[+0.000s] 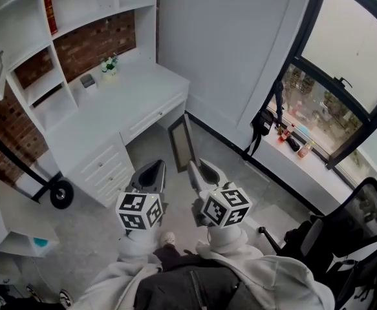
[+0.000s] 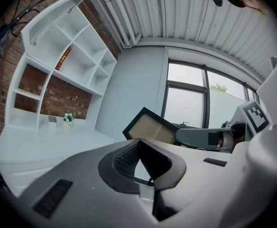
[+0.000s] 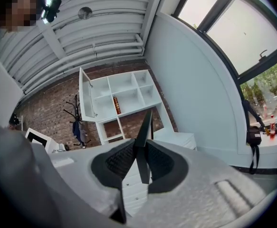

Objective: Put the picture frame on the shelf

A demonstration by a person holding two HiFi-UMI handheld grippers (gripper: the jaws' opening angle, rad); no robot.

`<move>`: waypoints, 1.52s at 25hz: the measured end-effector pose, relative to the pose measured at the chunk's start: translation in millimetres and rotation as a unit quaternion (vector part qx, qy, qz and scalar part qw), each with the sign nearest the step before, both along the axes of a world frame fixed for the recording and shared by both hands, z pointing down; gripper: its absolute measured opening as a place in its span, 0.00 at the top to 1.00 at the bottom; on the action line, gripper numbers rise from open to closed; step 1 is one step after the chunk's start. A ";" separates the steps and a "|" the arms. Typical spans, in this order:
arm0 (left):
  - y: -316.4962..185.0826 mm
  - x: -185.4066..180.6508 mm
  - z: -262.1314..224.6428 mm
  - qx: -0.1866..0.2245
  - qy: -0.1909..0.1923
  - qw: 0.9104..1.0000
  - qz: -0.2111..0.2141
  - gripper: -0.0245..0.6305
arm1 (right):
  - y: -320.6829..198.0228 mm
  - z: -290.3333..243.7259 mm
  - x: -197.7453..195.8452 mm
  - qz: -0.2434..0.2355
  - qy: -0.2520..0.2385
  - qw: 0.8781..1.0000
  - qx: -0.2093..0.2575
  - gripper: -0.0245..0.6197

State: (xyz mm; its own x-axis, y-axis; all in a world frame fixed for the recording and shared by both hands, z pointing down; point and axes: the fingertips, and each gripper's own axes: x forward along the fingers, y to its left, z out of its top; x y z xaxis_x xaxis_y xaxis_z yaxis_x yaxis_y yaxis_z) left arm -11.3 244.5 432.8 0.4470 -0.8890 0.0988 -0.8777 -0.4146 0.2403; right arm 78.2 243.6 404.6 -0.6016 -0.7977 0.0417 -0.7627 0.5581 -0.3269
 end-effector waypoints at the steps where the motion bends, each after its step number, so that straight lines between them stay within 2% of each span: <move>1: -7.4 -2.8 -0.5 0.000 0.000 1.000 -0.002 0.96 | -8.0 -0.2 -1.7 0.001 0.000 1.000 -0.001 0.86; 13: -79.1 -43.5 10.5 -0.007 0.000 1.000 -0.011 0.96 | -82.6 12.8 -42.8 -0.016 -0.005 1.000 -0.020 0.86; 22: -114.8 -72.7 25.4 -0.005 -0.002 1.000 -0.014 0.96 | -117.0 24.8 -77.1 -0.038 -0.018 0.999 -0.026 0.86; 27: -120.0 -81.6 29.9 -0.002 -0.003 1.000 -0.018 0.96 | -120.6 30.5 -84.2 -0.041 -0.014 0.999 -0.025 0.85; 38: -108.5 -75.6 43.4 -0.016 -0.002 1.000 -0.012 0.96 | -110.1 41.7 -81.7 -0.035 -0.012 0.998 -0.041 0.85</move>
